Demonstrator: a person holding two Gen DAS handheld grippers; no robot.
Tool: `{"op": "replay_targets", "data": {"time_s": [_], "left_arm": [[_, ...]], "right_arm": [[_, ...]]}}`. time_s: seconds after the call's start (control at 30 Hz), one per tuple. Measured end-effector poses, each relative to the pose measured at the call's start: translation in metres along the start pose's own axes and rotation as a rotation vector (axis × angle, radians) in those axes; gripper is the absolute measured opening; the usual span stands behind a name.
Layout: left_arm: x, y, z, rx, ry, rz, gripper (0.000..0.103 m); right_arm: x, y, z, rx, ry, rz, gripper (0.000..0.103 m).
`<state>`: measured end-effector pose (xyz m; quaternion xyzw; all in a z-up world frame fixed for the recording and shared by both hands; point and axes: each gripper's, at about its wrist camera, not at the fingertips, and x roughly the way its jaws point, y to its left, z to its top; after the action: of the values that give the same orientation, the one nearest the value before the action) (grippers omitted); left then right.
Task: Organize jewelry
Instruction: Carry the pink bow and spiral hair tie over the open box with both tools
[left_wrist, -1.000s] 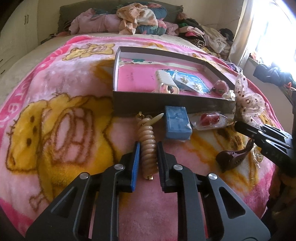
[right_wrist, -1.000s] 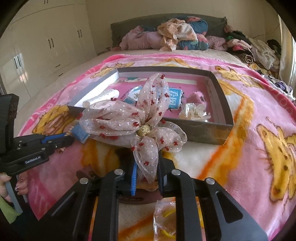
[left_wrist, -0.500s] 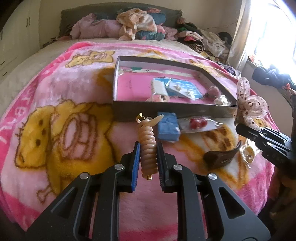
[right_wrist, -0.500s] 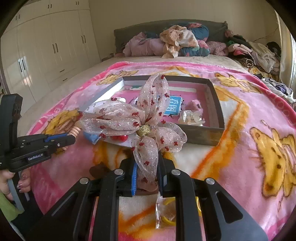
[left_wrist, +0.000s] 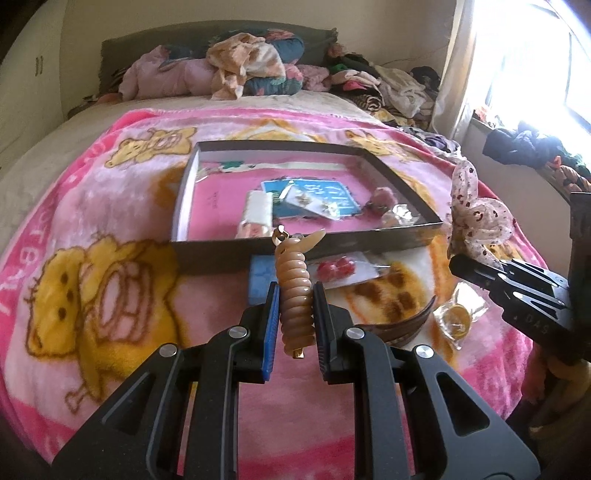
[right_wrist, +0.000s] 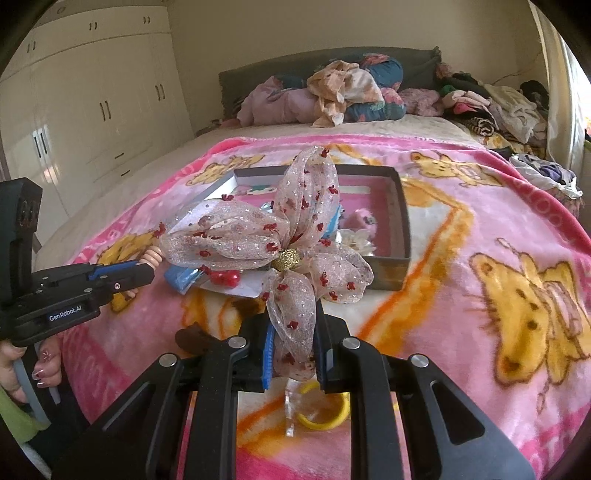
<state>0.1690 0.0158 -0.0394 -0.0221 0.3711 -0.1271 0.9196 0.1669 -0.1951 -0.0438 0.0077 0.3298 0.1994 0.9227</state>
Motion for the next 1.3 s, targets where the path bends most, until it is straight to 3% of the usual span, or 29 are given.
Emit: {"op": "replay_targets", "data": {"time_s": [0.57,1.3], "left_arm": [[0.017,-0.030,0.021,0.024,-0.015,-0.040,0.011],[0.066,-0.040,0.067,0.014,-0.009,-0.055,0.011]], "right_arm": [[-0.019,-0.033,0.012,0.049,-0.042,-0.042,0.017],[0.015,-0.061,0.037,0.057,-0.012,-0.057,0.017]]}}
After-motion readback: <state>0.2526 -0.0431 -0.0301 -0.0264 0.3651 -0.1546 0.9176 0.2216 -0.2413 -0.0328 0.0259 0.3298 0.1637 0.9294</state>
